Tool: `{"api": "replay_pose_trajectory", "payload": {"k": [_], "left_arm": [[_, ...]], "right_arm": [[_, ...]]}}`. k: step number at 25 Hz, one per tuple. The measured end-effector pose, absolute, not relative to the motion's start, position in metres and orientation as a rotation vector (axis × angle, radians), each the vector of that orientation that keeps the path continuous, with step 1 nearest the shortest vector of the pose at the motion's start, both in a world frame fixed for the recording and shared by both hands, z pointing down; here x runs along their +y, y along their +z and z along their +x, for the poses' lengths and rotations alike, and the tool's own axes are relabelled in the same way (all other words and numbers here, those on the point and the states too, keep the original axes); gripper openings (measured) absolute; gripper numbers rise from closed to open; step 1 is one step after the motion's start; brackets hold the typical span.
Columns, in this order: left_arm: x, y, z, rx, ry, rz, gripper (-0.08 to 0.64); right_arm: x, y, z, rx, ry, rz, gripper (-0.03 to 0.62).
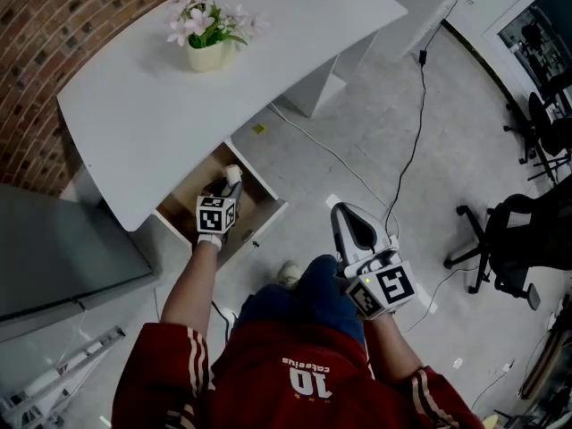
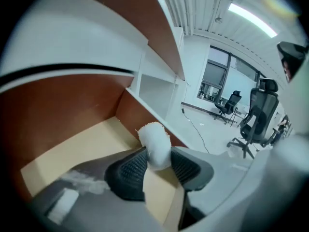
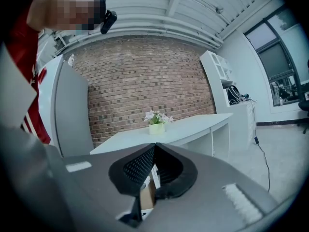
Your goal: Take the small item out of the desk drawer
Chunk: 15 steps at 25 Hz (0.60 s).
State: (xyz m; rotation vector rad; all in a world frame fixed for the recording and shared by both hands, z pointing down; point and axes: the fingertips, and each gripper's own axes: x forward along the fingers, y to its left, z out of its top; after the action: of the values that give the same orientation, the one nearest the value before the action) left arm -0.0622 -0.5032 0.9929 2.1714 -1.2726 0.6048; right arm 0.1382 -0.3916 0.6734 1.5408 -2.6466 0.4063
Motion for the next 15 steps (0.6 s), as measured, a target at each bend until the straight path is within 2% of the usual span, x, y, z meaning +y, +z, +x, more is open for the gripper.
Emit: {"api": "replay_pose_trajectory", "payload": {"k": [15], "left_arm": [[-0.402,0.761,-0.039,-1.142,0.611,2.355,0.164]], "right_arm": [[-0.321,0.493,0.112,-2.637,0.383,1.576,-0.002]]}}
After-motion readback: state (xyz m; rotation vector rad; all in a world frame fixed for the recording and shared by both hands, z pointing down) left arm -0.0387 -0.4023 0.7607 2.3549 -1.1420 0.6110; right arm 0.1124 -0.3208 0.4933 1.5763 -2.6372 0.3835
